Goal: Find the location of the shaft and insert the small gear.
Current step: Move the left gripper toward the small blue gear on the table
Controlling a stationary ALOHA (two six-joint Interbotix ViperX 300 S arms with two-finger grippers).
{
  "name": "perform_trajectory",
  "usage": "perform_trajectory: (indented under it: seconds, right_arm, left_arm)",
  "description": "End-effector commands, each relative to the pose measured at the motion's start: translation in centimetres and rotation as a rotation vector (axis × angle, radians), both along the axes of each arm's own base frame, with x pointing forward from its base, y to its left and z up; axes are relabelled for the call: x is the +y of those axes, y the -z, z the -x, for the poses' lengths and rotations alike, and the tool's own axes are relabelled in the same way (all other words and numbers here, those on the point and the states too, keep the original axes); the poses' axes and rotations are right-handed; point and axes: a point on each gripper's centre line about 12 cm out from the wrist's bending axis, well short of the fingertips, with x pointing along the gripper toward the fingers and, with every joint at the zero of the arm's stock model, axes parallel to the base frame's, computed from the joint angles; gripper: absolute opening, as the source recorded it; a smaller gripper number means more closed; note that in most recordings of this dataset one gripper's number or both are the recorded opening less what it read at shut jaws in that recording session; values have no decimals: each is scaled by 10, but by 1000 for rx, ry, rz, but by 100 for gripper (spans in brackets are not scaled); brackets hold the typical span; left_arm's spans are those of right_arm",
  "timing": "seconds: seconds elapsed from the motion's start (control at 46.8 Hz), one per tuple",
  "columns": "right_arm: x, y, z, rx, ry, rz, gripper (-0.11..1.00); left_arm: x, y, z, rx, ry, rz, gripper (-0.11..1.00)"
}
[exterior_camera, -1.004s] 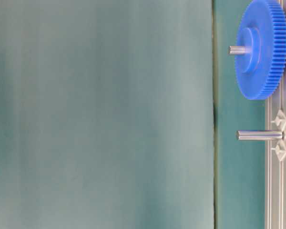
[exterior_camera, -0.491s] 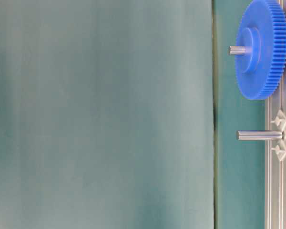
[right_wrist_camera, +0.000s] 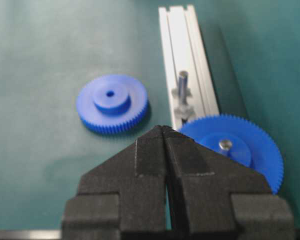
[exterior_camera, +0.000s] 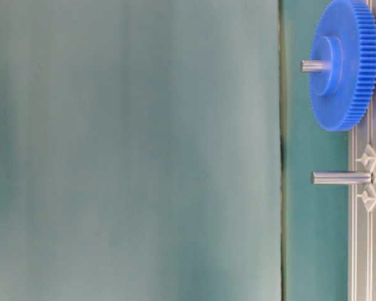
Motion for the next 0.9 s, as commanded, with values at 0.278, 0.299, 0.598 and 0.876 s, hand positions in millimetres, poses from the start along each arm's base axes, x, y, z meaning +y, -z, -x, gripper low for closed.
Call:
perform_trajectory:
  seconds: [0.278, 0.299, 0.598, 0.876]
  right_arm:
    - [-4, -3, -2, 41, 21, -14, 0]
    - [-4, -2, -1, 44, 21, -14, 0]
    - [-5, 1, 0, 68, 28, -18, 0]
    - [-6, 2, 0, 71, 34, -18, 0]
  left_arm:
    - [-4, 1, -25, 29, 5, -3, -1]
    - [-4, 1, -26, 31, 5, -3, -1]
    - [-8, 16, -44, 89, 12, -9, -1]
    - [-14, 23, -56, 124, 26, -13, -1]
